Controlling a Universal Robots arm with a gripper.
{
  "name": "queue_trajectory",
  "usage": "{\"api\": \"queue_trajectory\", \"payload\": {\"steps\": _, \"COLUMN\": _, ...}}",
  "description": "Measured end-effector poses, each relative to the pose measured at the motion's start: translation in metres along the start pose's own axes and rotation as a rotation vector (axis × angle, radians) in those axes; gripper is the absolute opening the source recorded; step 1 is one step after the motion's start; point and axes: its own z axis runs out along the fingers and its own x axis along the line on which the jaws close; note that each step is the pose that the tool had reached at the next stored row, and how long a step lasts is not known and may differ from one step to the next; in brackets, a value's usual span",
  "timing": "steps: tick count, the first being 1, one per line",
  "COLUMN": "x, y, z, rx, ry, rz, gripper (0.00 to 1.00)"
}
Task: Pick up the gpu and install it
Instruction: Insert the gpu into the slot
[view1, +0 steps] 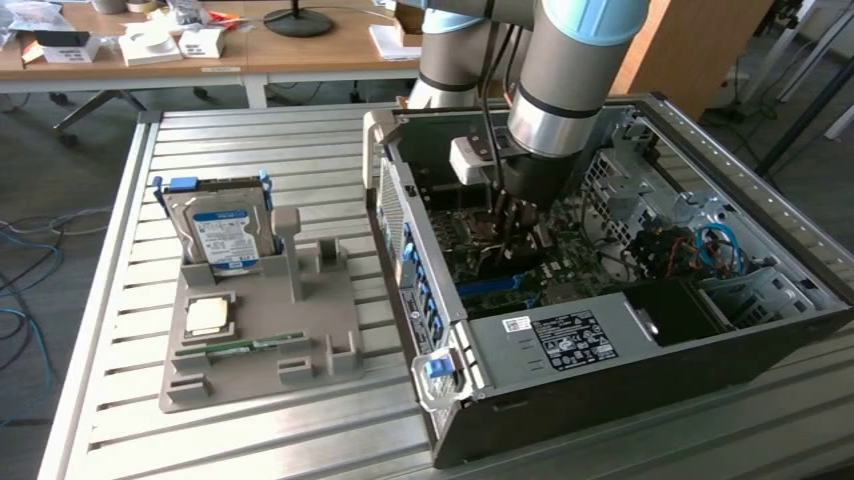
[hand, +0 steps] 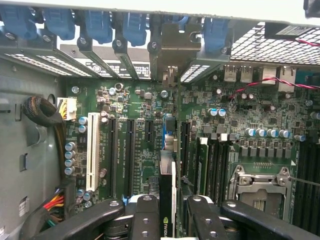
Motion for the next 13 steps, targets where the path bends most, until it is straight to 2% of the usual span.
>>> {"api": "queue_trajectory", "payload": {"steps": 13, "x": 0.0000, "y": 0.0000, "z": 0.0032, "rx": 0.0000, "ry": -0.0001, "rz": 0.000, "gripper": 0.26}}
